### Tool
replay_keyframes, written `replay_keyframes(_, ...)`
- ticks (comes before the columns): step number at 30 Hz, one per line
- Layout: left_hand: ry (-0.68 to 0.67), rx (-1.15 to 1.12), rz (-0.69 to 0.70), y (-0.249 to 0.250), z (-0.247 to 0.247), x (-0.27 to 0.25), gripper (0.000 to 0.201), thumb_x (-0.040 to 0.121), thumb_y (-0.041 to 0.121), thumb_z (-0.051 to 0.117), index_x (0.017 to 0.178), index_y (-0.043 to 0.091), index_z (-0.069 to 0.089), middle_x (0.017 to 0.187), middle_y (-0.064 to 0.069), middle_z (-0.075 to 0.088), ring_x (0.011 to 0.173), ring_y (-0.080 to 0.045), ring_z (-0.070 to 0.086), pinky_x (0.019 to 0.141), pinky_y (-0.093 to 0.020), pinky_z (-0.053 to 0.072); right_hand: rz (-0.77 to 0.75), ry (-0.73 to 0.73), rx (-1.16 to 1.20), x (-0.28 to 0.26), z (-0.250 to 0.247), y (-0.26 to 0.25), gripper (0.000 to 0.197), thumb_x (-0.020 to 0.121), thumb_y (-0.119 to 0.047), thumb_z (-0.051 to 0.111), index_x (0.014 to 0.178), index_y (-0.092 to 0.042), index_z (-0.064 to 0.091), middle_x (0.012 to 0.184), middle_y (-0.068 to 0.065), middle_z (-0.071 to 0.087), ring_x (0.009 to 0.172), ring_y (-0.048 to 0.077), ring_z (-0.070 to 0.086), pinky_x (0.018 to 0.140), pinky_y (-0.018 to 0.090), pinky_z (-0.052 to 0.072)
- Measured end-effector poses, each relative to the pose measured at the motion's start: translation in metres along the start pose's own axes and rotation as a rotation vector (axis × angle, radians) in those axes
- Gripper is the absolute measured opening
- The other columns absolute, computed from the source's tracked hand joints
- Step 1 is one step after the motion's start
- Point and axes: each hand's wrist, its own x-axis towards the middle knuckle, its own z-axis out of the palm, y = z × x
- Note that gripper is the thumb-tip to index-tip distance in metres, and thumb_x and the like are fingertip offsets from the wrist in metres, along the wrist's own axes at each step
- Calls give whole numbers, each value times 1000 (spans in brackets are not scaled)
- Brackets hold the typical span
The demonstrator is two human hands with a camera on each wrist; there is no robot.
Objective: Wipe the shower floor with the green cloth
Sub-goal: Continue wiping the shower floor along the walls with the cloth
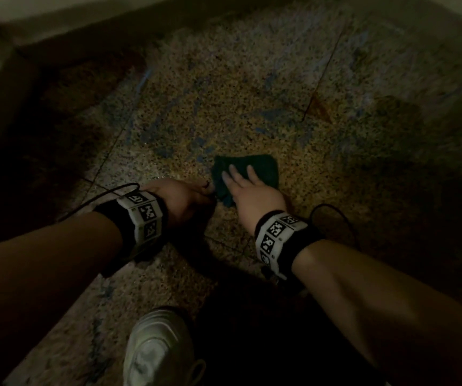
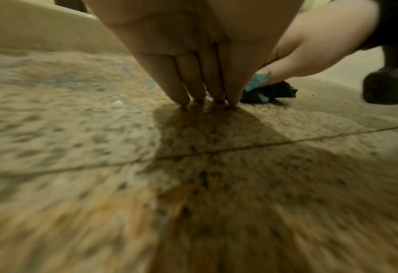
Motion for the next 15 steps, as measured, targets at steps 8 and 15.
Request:
replay_keyframes(8,-70,-26,-22,7,-3,-2,48,103,30,29,149,32,18,157,14,0,144,-4,3,111,-20,15,58,38,6,38,-43,5,74,97,9,27,151,-28,-7,158,-9,-15,146,24,-7,111,39,27)
replay_keyframes(15,-53,-25,-14,-1,5,-8,47,102,30,30,148,36,19,157,15,2,144,-4,6,114,-25,20,44,-24,-30,29,-36,-16,73,95,10,24,151,-23,-9,158,-5,-15,146,29,-7,110,38,29)
